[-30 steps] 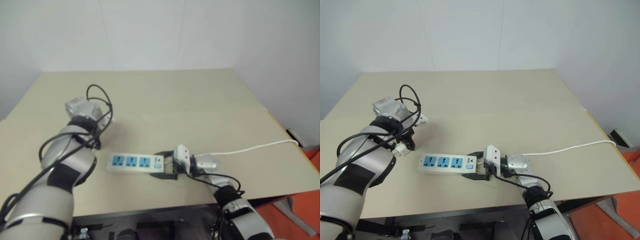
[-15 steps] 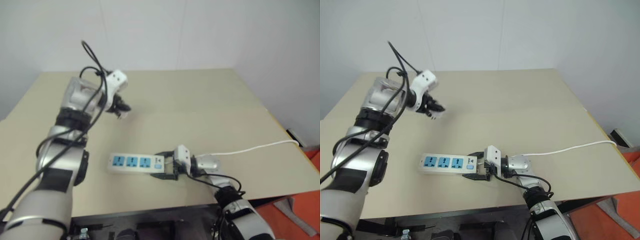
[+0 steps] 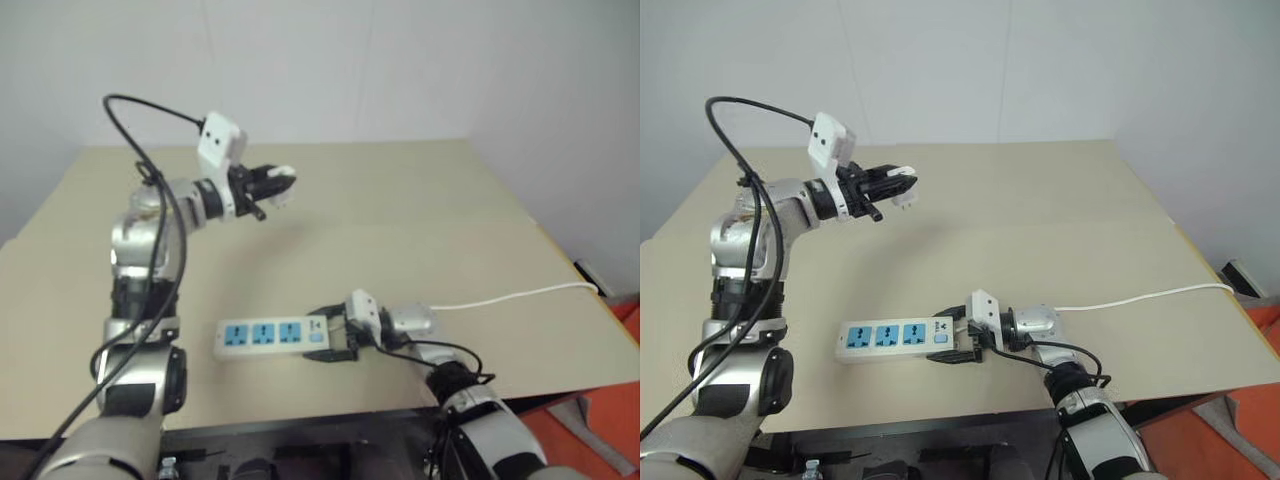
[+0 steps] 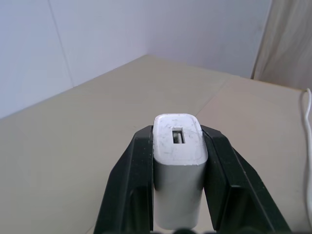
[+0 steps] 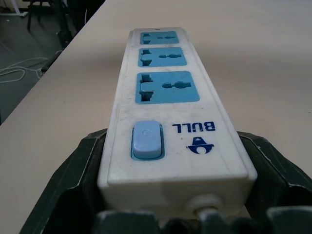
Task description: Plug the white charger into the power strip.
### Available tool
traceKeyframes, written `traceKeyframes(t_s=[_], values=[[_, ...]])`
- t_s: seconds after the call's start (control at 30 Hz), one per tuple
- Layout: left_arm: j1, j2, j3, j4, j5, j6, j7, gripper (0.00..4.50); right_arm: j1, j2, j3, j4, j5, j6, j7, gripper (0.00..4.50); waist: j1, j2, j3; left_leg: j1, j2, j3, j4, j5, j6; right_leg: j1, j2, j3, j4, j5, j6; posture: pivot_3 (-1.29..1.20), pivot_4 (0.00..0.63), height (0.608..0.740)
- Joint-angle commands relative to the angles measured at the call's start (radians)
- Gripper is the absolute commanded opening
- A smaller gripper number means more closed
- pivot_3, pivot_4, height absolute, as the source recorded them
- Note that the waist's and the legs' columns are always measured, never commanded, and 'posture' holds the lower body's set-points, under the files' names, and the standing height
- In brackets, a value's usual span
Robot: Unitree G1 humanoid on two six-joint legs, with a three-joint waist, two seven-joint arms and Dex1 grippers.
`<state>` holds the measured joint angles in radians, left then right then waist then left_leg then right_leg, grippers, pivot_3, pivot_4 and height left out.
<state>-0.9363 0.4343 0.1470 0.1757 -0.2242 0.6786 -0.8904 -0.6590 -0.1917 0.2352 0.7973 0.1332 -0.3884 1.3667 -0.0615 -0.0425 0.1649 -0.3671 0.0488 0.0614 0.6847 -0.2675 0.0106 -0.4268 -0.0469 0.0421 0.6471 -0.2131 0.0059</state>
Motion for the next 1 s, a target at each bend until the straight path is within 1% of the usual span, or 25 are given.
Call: traceKeyframes(t_s=[0.03,0.3,0.37,0.47,0.53,0.63,0.7,0.8,0.9,1.0], values=[[0.026,0.035,0.001,-0.122,-0.071,0.014,-0.018,1.01,0.013,0.006,0.044,0.083,-0.048,0.027,0.037,3.42,-0.002,0.000,0.000,0.001,0.000,0.000,0.000,0.000,0.000,0.002,0.000,0.000,0.000,0.000,0.000,0.00,0.150,0.740],[0.098,0.073,-0.004,-0.253,-0.178,0.078,-0.020,1.01,-0.002,0.020,0.056,0.138,-0.075,0.019,0.044,3.42,-0.008,0.000,-0.001,0.005,0.000,0.000,-0.001,0.000,-0.001,0.004,0.000,0.000,-0.001,0.000,0.000,0.00,0.150,0.740],[0.114,0.086,-0.003,-0.279,-0.213,0.086,-0.044,1.01,0.005,0.020,0.062,0.145,-0.087,0.015,0.033,3.42,-0.009,0.000,-0.001,0.006,0.001,0.000,-0.002,0.000,-0.001,0.005,0.001,0.000,-0.001,0.000,0.000,0.00,0.150,0.740],[0.164,0.111,0.001,-0.326,-0.287,0.063,-0.127,1.01,0.009,0.017,0.062,0.151,-0.094,0.020,0.030,3.42,-0.010,0.000,-0.002,0.008,0.001,0.000,-0.004,0.000,-0.001,0.006,0.001,0.001,-0.001,0.000,0.000,0.00,0.150,0.740],[0.195,0.125,0.000,-0.345,-0.318,0.040,-0.165,1.01,0.007,0.016,0.061,0.152,-0.095,0.026,0.030,3.42,-0.009,0.000,-0.003,0.009,0.001,0.001,-0.005,0.000,-0.001,0.006,0.001,0.002,-0.001,0.000,0.000,0.00,0.150,0.740],[0.288,0.126,0.023,-0.380,-0.389,-0.018,-0.248,1.01,0.006,0.013,0.062,0.151,-0.098,0.023,0.027,3.42,-0.009,0.000,-0.005,0.010,0.001,0.001,-0.005,0.000,-0.001,0.006,0.001,0.002,-0.001,-0.001,0.000,0.00,0.150,0.740],[0.375,0.137,0.003,-0.405,-0.395,-0.094,-0.320,1.01,0.004,0.011,0.061,0.152,-0.100,0.023,0.022,3.42,-0.009,0.000,-0.006,0.012,0.001,0.002,-0.006,0.000,-0.001,0.008,0.001,0.003,-0.001,-0.001,-0.001,0.00,0.150,0.740],[0.445,0.148,-0.021,-0.423,-0.404,-0.145,-0.370,1.01,0.005,0.010,0.060,0.151,-0.100,0.023,0.021,3.42,-0.006,-0.001,-0.007,0.012,0.001,0.003,-0.006,0.000,-0.001,0.008,0.001,0.003,-0.001,-0.001,-0.001,0.00,0.150,0.740],[0.516,0.106,-0.037,-0.404,-0.399,-0.237,-0.402,1.01,0.003,0.009,0.059,0.151,-0.100,0.025,0.021,3.42,-0.005,0.000,-0.011,0.013,0.001,0.003,-0.006,0.000,-0.001,0.008,0.001,0.003,-0.001,-0.002,-0.001,0.00,0.150,0.740],[0.550,0.108,-0.074,-0.370,-0.369,-0.301,-0.449,1.01,0.001,0.009,0.058,0.151,-0.100,0.026,0.019,3.42,-0.005,-0.001,-0.012,0.012,0.001,0.003,-0.007,0.000,-0.001,0.008,0.001,0.003,-0.002,-0.002,-0.002,0.00,0.150,0.740]])
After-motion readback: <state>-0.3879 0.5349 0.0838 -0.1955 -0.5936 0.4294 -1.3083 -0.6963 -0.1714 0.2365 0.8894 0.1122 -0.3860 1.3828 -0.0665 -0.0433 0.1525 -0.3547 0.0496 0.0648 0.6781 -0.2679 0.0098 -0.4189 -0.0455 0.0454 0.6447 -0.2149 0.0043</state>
